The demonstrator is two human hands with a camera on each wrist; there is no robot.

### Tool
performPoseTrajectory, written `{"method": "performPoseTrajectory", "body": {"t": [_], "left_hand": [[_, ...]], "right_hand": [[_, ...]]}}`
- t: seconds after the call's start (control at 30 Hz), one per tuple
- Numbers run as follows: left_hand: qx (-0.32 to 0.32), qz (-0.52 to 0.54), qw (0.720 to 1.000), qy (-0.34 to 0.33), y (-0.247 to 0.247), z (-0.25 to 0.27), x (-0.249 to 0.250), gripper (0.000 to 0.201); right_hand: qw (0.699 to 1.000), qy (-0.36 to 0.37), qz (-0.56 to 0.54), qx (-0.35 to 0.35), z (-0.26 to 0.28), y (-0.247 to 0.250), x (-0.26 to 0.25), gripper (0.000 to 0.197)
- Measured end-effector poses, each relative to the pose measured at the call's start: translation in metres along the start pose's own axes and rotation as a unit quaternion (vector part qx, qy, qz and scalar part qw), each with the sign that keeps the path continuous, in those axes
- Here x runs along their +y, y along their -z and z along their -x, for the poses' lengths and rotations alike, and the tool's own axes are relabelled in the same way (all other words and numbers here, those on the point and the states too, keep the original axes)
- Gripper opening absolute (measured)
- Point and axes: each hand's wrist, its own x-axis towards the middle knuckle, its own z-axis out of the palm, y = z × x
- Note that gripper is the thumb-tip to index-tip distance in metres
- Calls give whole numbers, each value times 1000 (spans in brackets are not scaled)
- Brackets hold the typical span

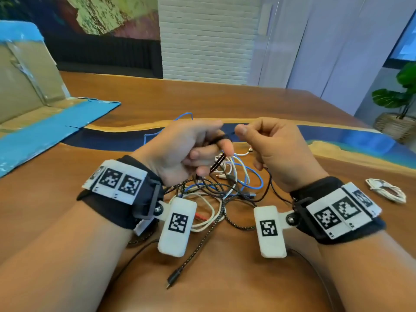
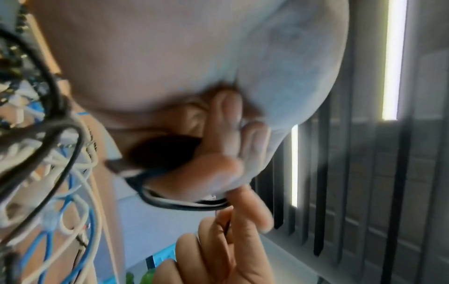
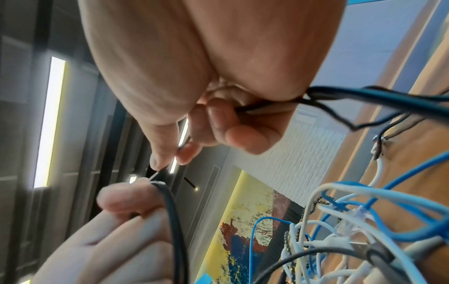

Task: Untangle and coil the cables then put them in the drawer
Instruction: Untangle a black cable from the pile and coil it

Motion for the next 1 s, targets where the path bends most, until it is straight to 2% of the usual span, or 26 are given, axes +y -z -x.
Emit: {"method": "performPoseTrajectory", "body": {"t": [0.07,0.13,0.23,0.3,0.37,0.43,0.5,0.57,0.67,0.73,0.83,0.87,0.93,1.0], "left_hand": [[-13,111,993,-36,1,1,3,44],[-4,209,973,-99,1,0,6,39],[79,266,942,-190,0,-6,5,39],[155,227,938,-213,-2,-11,3,36],[213,128,948,-201,-4,-14,-1,33],[237,2,955,-179,-6,-14,-5,32],[225,-73,961,-143,-7,-14,-7,31],[198,-141,965,-99,-6,-11,-7,26],[123,-192,972,-53,-9,-6,-7,46],[76,-144,986,-35,-13,-3,-7,55],[40,43,997,-51,-12,0,0,46],[28,116,990,-71,-9,2,5,43],[18,224,967,-122,-4,3,11,40],[36,267,948,-168,-5,1,11,42]], "right_hand": [[1000,-8,-8,-13,0,-2,2,16],[999,-23,13,-48,1,-5,3,22],[987,-47,58,-142,9,-18,0,30],[977,-61,69,-194,13,-26,-2,27],[967,-72,81,-231,16,-28,-7,16],[962,-67,99,-247,17,-27,-11,26],[973,-40,96,-207,15,-22,-14,29],[989,-13,67,-130,10,-12,-13,22],[999,11,21,-36,1,5,-9,13],[1000,11,-5,13,-3,10,-6,12],[997,-18,-56,54,-5,13,-1,10],[996,-30,-70,45,-4,12,0,8],[995,-55,-82,0,-2,6,1,16],[993,-78,-65,-58,2,-5,1,24]]}}
